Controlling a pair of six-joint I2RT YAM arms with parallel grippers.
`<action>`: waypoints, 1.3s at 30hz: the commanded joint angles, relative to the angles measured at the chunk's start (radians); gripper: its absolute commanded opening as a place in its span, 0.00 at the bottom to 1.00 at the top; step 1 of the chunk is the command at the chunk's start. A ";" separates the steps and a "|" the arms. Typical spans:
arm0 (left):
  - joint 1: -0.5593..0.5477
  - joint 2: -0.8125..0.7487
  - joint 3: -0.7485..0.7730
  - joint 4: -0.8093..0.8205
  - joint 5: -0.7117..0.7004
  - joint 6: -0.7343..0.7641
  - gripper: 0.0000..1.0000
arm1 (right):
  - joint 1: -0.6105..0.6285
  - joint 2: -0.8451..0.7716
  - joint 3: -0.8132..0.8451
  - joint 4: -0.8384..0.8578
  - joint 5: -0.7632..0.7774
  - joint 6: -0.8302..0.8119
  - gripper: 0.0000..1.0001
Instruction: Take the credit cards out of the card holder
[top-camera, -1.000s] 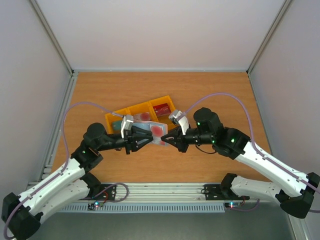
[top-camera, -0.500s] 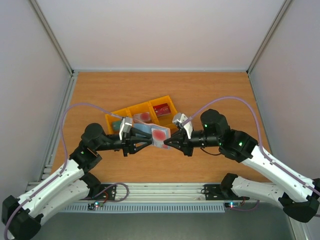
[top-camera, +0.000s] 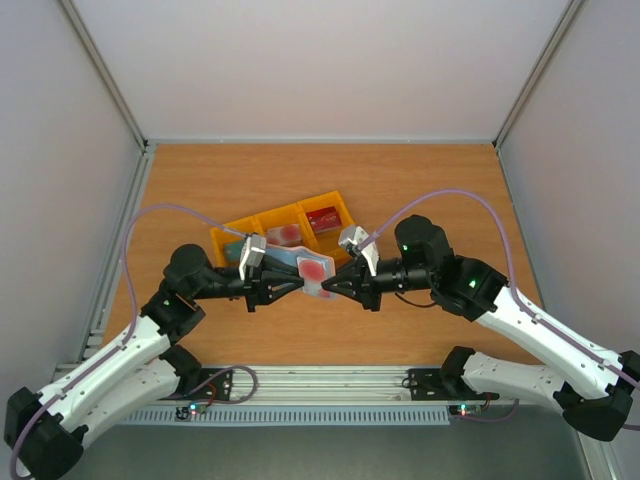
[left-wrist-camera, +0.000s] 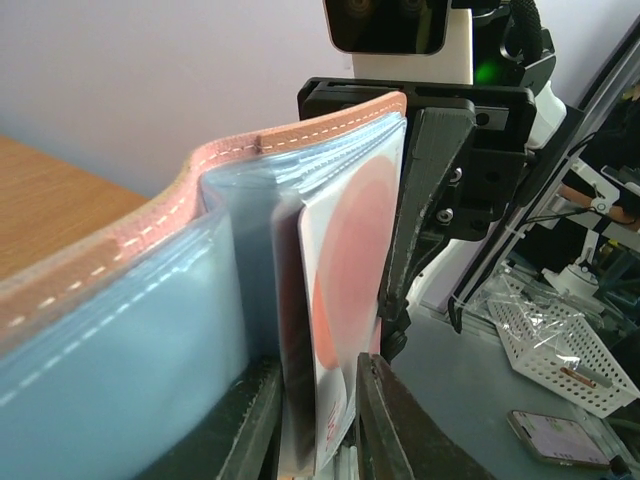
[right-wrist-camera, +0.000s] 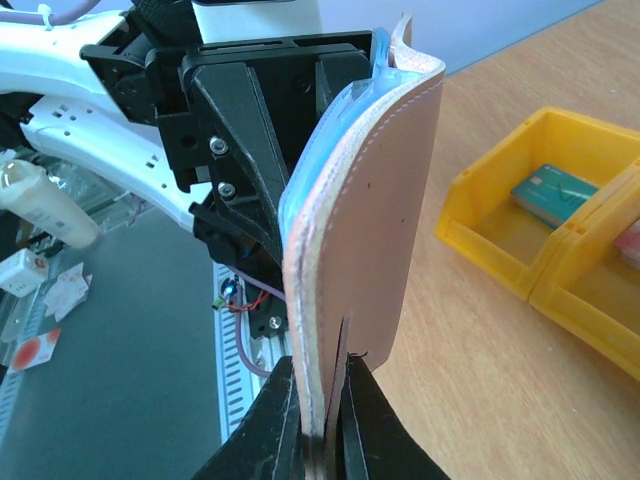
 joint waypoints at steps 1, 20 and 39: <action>-0.014 0.007 0.013 0.094 0.019 0.029 0.21 | 0.007 0.018 -0.005 0.127 -0.051 -0.032 0.01; 0.021 0.030 0.041 0.137 0.032 -0.101 0.29 | -0.111 0.169 0.055 0.212 -0.298 -0.053 0.01; 0.030 -0.015 0.002 0.098 0.058 -0.044 0.00 | -0.196 0.015 -0.059 0.168 -0.245 -0.028 0.07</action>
